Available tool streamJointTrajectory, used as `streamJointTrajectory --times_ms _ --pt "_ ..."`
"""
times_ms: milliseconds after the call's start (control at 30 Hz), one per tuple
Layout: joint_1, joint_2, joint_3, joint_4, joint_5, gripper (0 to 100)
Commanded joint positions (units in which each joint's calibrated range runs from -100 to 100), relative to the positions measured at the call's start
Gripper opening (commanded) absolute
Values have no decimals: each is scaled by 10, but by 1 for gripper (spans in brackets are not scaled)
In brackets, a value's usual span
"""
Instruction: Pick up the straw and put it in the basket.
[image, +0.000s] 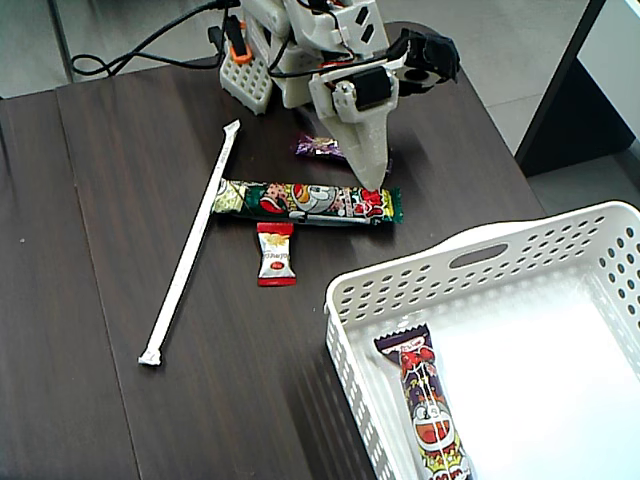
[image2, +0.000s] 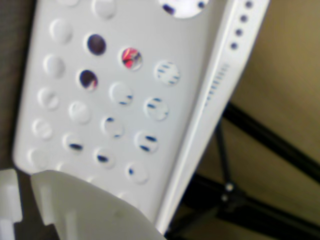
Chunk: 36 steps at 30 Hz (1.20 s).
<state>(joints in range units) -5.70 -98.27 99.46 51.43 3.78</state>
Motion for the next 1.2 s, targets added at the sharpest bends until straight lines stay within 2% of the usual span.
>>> streamJointTrajectory --times_ms 0,433,500,767,1167 --pt "2 -7 2 -12 -2 2" --pt "-2 -7 2 -23 -5 2" --pt "-2 -7 2 -64 -7 2" --pt "-23 -7 2 -345 -7 2" --pt "-19 -7 2 -365 -7 2"
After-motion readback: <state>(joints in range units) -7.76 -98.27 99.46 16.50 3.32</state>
